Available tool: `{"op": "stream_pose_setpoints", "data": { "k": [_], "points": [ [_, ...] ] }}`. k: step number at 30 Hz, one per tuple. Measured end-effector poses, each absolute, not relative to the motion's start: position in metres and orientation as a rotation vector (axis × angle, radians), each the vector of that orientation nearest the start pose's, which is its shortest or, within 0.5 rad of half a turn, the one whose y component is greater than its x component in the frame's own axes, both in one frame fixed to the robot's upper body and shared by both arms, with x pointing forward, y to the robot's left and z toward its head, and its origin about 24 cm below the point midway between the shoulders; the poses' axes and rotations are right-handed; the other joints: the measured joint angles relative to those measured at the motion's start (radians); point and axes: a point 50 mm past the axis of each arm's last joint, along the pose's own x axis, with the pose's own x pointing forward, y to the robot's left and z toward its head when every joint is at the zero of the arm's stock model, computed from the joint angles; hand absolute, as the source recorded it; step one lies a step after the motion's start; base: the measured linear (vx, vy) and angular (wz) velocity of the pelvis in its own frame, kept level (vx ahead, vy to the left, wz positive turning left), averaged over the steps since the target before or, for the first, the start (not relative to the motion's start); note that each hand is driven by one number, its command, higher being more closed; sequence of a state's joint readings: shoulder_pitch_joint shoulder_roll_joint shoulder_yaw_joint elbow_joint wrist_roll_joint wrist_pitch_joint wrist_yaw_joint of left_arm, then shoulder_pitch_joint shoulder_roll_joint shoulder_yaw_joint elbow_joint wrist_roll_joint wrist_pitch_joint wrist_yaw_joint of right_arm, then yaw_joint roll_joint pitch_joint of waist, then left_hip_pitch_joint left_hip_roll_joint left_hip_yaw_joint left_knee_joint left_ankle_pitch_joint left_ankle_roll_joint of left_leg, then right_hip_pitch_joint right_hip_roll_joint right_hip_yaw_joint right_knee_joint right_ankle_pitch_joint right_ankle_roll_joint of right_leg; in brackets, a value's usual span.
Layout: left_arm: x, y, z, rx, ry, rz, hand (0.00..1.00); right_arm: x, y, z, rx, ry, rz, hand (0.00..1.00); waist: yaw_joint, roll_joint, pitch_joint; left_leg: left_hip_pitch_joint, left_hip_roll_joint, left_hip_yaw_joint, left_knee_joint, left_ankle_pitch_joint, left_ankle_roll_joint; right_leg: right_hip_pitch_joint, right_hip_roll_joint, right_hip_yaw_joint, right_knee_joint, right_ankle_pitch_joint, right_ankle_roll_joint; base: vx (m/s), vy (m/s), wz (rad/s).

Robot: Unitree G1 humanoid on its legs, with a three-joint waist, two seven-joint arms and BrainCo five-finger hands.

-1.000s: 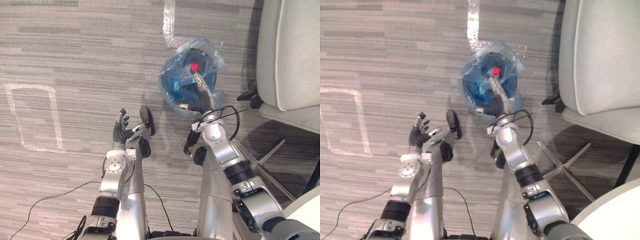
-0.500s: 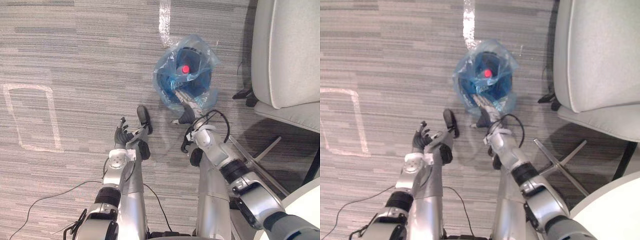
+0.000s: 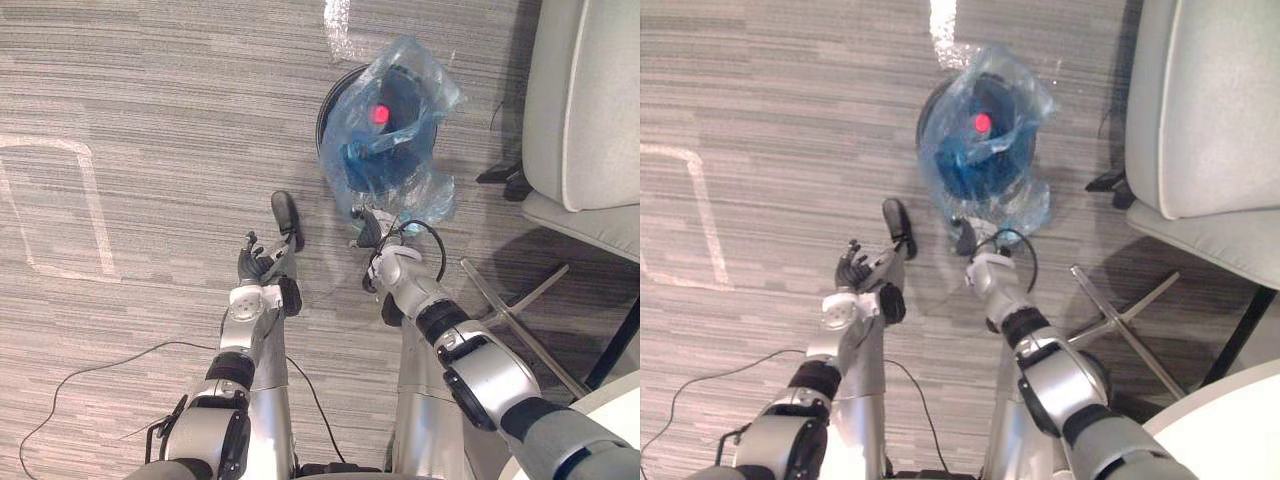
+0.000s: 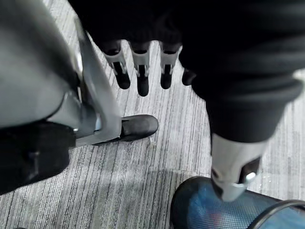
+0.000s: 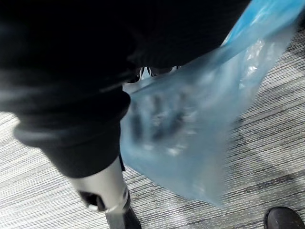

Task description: Gather rubbish on tea table into small bin, then transfer packed bag to large trash can.

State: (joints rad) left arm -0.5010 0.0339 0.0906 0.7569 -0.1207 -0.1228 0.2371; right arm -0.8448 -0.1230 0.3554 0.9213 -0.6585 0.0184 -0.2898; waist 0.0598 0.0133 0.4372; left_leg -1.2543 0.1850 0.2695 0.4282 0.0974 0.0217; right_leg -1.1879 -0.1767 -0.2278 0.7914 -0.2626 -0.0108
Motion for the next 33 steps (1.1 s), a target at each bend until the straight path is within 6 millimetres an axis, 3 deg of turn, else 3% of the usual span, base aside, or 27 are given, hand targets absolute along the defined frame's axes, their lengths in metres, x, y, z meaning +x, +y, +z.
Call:
{"op": "stream_pose_setpoints", "data": {
  "k": [3,8,10,16,21,23,29,33],
  "points": [
    [0.336,0.14,0.044,-0.04,0.033,0.146,0.0,0.383,-0.089,0.097,-1.07,-0.186,0.078,1.0,0.003,0.0,0.0,-0.002,0.012,0.022,-0.002,0.015,0.009,-0.009,0.0,-0.004,0.006,0.003,-0.004,-0.06,-0.031,0.01],
    [0.349,0.1,0.113,-0.069,-0.248,0.03,0.0,0.378,-0.086,0.107,-1.016,-0.274,0.065,1.0,0.0,0.0,0.0,0.0,0.013,0.015,0.009,0.029,0.015,0.001,-0.002,-0.004,0.021,0.003,-0.004,-0.06,-0.02,0.0],
    [0.351,0.089,0.122,-0.072,-0.27,0.007,0.0,0.376,-0.084,0.107,-1.005,-0.28,0.066,1.0,-0.002,0.0,0.0,0.003,0.013,0.015,0.012,0.031,0.017,0.002,-0.003,-0.004,0.025,0.003,-0.004,-0.06,-0.012,-0.01],
    [0.349,0.085,0.114,-0.061,-0.235,0.005,0.0,0.366,-0.08,0.104,-0.895,-0.295,0.06,1.0,-0.006,-0.001,0.0,0.053,0.027,0.015,0.037,0.033,0.014,0.058,0.007,-0.002,0.023,0.003,-0.004,-0.06,-0.027,-0.06],
    [0.341,0.081,0.108,-0.033,-0.222,-0.028,0.0,0.343,-0.058,0.103,-0.683,-0.328,0.1,1.0,-0.008,-0.006,-0.003,0.169,0.029,0.026,0.003,0.018,0.01,0.183,0.014,-0.011,-0.039,0.012,-0.003,-0.04,-0.005,-0.06],
    [0.336,0.084,0.099,-0.035,-0.197,-0.026,0.0,0.332,-0.056,0.103,-0.586,-0.329,0.106,1.0,-0.012,-0.009,-0.004,0.22,0.033,0.021,0.056,-0.019,0.015,0.255,0.016,-0.002,-0.048,0.007,0.011,-0.01,0.023,-0.11],
    [0.326,0.104,0.075,0.031,-0.128,-0.011,0.0,0.307,-0.053,0.102,-0.38,-0.323,0.147,1.0,-0.021,-0.06,-0.035,0.44,0.021,0.045,0.004,-0.045,0.009,0.493,0.025,0.004,-0.172,0.027,0.035,0.04,0.014,-0.05],
    [0.315,0.113,0.051,0.049,-0.044,-0.014,0.0,0.291,-0.052,0.1,-0.302,-0.332,0.203,1.0,-0.024,-0.091,-0.104,0.571,0.022,0.05,-0.021,-0.065,-0.002,0.653,0.048,0.011,-0.283,0.047,0.05,0.12,0.011,-0.12]
  ]
}}
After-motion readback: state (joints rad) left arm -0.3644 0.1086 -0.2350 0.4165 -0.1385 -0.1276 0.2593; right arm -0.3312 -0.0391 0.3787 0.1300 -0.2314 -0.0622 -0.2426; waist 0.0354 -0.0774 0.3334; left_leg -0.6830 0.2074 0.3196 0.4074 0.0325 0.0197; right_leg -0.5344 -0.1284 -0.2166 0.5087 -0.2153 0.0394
